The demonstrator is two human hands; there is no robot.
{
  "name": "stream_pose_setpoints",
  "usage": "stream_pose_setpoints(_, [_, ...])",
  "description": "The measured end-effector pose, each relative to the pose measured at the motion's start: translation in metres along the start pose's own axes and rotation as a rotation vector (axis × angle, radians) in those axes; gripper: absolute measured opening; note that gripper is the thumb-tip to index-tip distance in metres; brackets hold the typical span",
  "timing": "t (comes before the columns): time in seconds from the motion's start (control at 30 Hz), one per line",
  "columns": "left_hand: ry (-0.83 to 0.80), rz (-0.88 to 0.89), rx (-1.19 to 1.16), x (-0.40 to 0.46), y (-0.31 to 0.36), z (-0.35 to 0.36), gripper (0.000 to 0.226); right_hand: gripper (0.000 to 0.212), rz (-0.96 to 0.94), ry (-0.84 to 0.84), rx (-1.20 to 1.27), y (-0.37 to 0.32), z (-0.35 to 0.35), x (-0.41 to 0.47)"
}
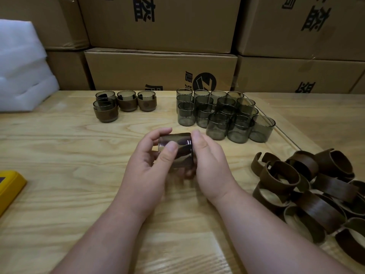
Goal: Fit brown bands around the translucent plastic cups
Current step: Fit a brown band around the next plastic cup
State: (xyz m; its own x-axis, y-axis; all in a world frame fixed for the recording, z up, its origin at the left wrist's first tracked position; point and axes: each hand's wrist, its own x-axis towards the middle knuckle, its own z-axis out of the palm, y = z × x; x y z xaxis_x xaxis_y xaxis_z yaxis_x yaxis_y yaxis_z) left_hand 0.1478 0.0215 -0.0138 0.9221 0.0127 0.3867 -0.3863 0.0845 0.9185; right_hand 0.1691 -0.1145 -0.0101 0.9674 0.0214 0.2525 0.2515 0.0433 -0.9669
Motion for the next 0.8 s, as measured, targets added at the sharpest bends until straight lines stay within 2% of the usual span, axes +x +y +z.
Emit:
stream_pose_setpoints(0.17, [0.008, -0.008, 0.013, 0.0, 0.002, 0.001, 0.016, 0.043, -0.108, -0.137, -0.145, 0.0, 0.008, -0.008])
stream_pose_setpoints(0.3, [0.068, -0.067, 0.092, -0.001, 0.001, 0.0, 0.024, 0.045, -0.125, -0.153, -0.299, -0.003, 0.014, -0.013])
stream_pose_setpoints(0.43, [0.182, -0.01, 0.132, 0.0, 0.002, 0.001, 0.029, 0.059, -0.167, -0.144, -0.486, -0.006, 0.018, -0.016])
stream_pose_setpoints(0.53, [0.281, -0.039, 0.165, 0.002, 0.001, 0.001, 0.032, 0.07, -0.207, -0.154, -0.601, -0.009, 0.021, -0.017])
stream_pose_setpoints(0.67, [0.369, -0.152, 0.174, 0.005, 0.003, -0.005, 0.036, 0.063, -0.291, -0.229, -0.643, -0.011, 0.022, -0.018])
stream_pose_setpoints(0.8, [0.318, -0.188, 0.093, 0.004, 0.001, -0.013, 0.034, 0.061, -0.352, -0.2, -0.632, -0.007, 0.026, -0.018])
